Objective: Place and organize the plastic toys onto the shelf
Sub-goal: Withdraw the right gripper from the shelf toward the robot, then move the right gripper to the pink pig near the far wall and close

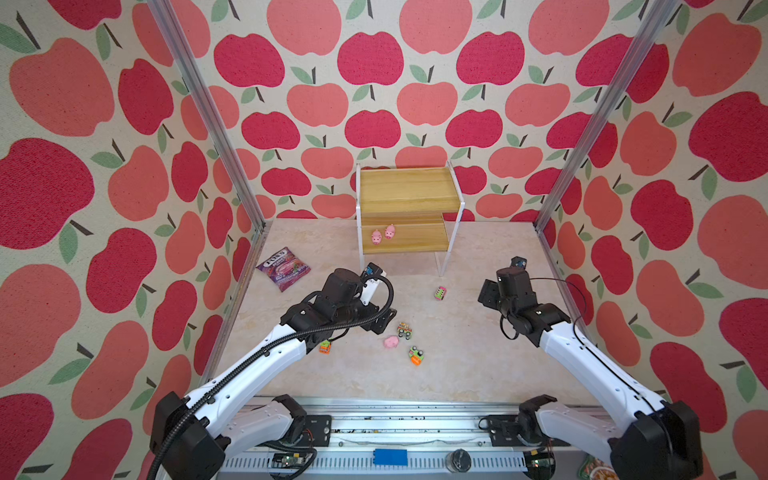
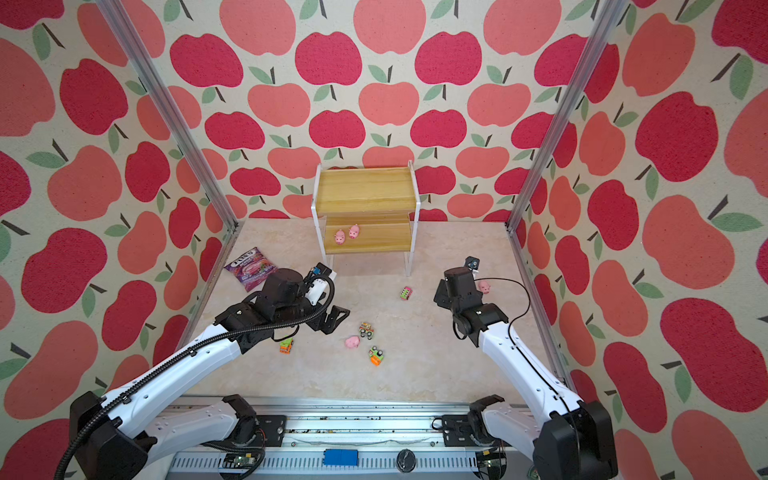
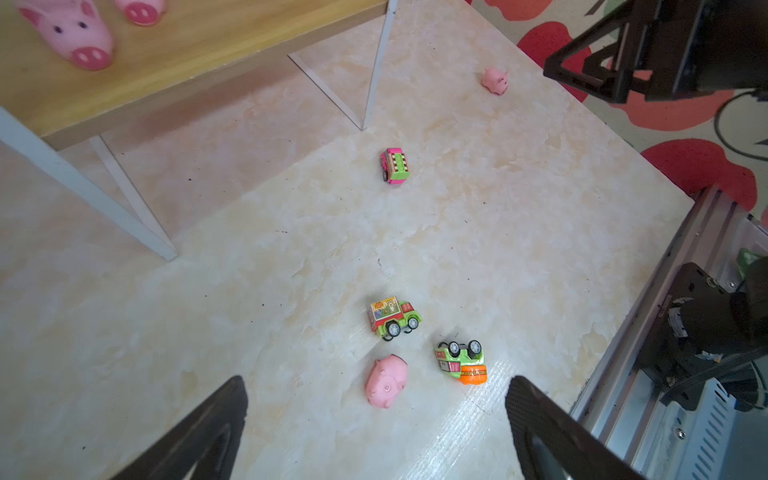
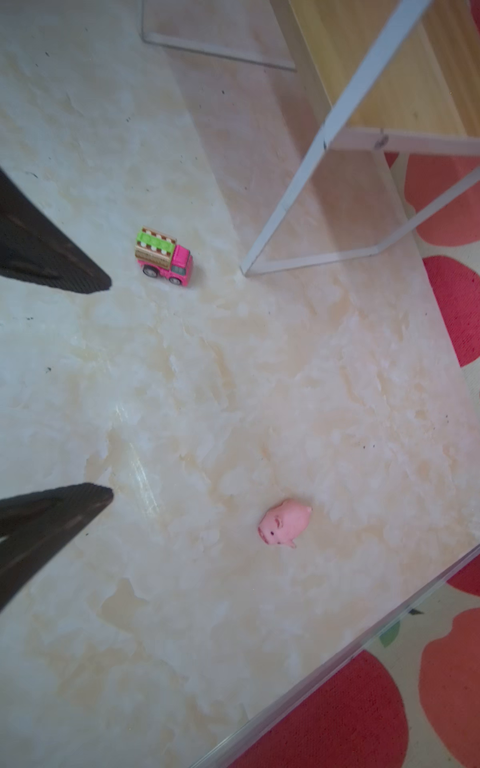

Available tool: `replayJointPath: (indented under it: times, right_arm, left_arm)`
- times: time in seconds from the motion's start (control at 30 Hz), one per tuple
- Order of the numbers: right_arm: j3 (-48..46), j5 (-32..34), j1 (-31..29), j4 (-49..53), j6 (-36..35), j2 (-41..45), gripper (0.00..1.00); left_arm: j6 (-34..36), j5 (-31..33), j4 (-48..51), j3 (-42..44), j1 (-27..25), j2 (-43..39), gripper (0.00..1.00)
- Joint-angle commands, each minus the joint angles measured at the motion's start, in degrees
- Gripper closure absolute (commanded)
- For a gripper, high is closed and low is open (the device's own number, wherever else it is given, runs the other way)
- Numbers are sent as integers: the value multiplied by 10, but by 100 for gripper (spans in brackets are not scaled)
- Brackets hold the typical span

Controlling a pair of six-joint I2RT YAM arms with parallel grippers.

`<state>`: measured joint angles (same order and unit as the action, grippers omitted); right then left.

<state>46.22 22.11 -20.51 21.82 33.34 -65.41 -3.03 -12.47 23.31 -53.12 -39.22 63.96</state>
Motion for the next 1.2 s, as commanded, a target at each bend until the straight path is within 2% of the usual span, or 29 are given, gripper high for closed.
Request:
replayJointPath:
  times: [0.0, 0.23, 0.47, 0.6, 0.77, 0.97, 1.17]
  right_arm:
    - [36, -53, 69, 25, 10, -54, 24]
    - [132, -93, 172, 14, -25, -227, 24]
    - [239, -93, 206, 47, -92, -354, 23]
    - [274, -96, 215, 52, -139, -394, 22]
    - [301, -127, 232, 60, -164, -429, 23]
    - [322, -130, 244, 75, -196, -459, 30]
    - [325, -169, 256, 73, -227, -483, 35]
  left_arm:
    - [19, -5, -1, -2, -25, 5, 1]
    - [26, -11, 6, -7, -31, 9, 1]
    - [26, -23, 8, -8, -17, 10, 1]
    - [26, -34, 6, -9, -6, 16, 1]
    - [20, -46, 0, -9, 17, 17, 1]
    - [17, -57, -3, -9, 23, 27, 1]
    - [16, -62, -5, -9, 33, 32, 1]
